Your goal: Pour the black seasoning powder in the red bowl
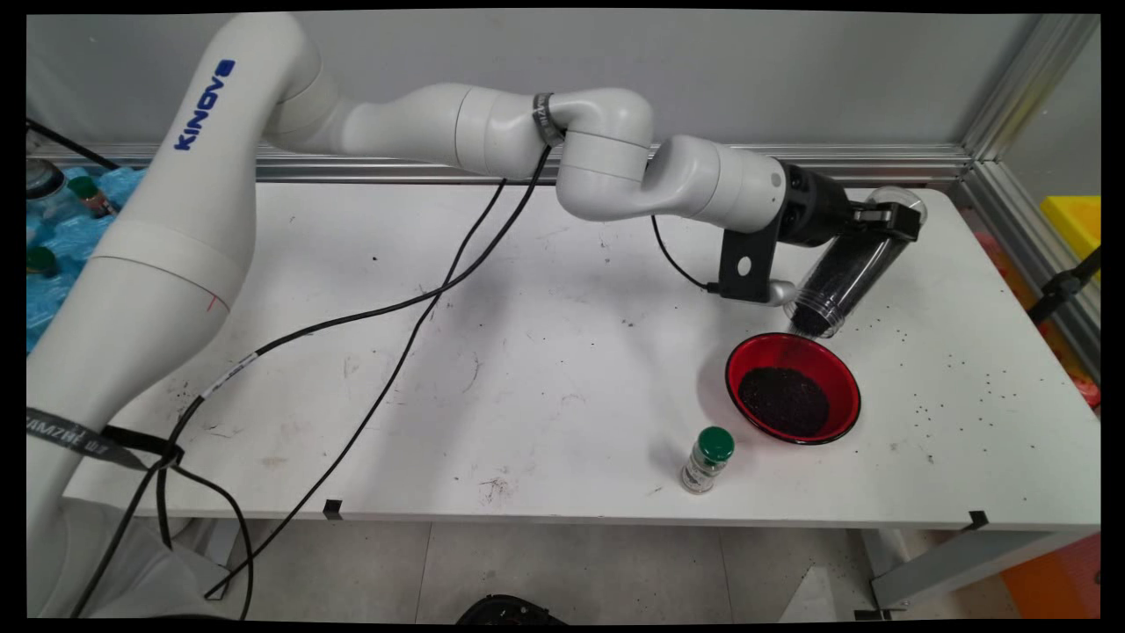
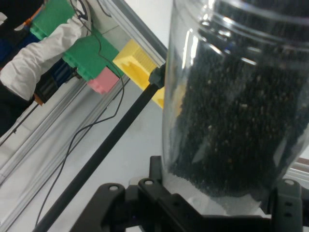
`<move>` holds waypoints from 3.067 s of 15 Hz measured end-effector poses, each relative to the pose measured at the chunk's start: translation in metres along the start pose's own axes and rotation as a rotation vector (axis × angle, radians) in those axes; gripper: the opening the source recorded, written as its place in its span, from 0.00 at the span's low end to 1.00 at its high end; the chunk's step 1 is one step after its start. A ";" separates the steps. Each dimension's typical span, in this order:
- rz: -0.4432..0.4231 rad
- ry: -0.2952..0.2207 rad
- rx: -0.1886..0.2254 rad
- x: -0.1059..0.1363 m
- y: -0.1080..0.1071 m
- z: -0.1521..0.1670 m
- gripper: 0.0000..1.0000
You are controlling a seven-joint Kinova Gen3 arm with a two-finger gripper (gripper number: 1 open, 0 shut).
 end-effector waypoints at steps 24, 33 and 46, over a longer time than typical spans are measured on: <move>0.085 -0.059 0.043 0.014 -0.004 0.006 0.00; 0.096 -0.065 0.052 0.017 -0.006 0.005 0.00; 0.111 -0.063 0.070 0.020 -0.007 0.002 0.00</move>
